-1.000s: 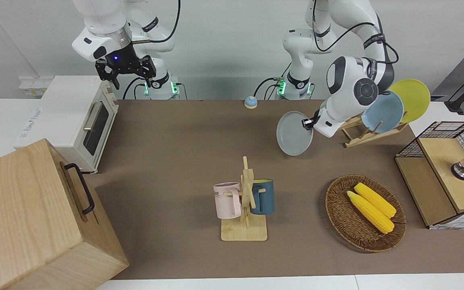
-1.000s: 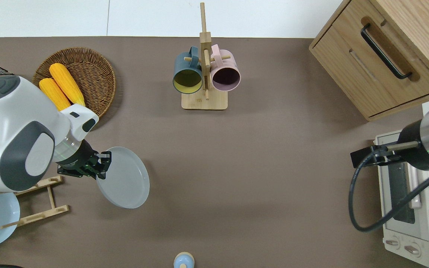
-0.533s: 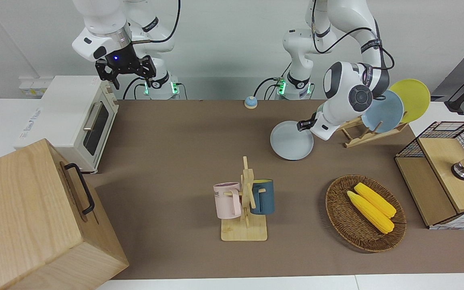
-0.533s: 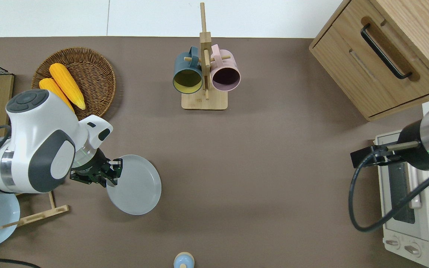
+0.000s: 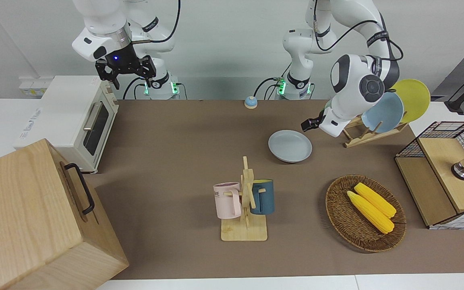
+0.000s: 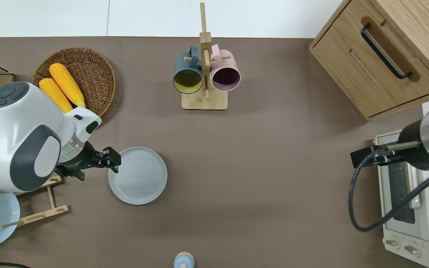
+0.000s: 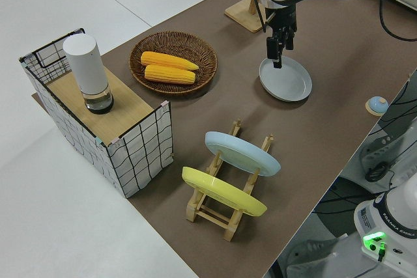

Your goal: Pick gray plate from low plate rack and place it on table with left arm

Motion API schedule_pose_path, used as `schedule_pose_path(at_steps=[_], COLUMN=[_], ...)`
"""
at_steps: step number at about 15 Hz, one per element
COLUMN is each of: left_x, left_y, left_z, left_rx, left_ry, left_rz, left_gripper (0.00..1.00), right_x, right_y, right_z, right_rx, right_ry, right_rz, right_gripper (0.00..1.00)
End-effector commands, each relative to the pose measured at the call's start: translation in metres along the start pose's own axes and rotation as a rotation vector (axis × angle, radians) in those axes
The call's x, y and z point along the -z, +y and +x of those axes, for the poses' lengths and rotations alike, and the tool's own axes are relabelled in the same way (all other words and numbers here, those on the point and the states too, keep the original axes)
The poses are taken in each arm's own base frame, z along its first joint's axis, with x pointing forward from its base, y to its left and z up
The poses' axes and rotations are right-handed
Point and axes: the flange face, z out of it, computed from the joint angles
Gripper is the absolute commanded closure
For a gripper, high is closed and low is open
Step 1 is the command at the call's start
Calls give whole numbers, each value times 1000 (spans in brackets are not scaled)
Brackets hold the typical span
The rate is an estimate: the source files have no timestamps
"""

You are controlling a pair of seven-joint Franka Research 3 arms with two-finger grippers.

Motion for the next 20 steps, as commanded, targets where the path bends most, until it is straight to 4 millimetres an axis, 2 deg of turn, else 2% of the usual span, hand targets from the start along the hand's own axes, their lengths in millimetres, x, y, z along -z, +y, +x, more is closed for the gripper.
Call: schedule_pose_path(at_steps=[1, 7, 8, 9, 13, 16, 20], left_x=[44, 107, 114, 125, 143, 151, 148], left_y=[-17, -19, -21, -33, -44, -43, -39], left_z=[-4, -6, -7, -10, -23, -29, -28], left_rx=[8, -48, -87, -110, -263, -257, -199], left_ry=[116, 328, 341, 354, 383, 403, 400], left_rz=[19, 12, 14, 12, 33, 15, 17], left_gripper=[9, 0, 0, 0, 0, 0, 0], right_x=[4, 4, 4, 4, 4, 4, 4], right_y=[3, 4, 4, 4, 4, 3, 4], right_z=[-4, -3, -3, -3, -3, -4, -3], right_rx=[-3, -4, -4, -4, -4, -3, -4], right_ry=[-5, -5, -5, -5, -5, -5, -5], right_rz=[3, 3, 3, 3, 3, 3, 3], right_gripper=[13, 13, 13, 11, 11, 11, 11])
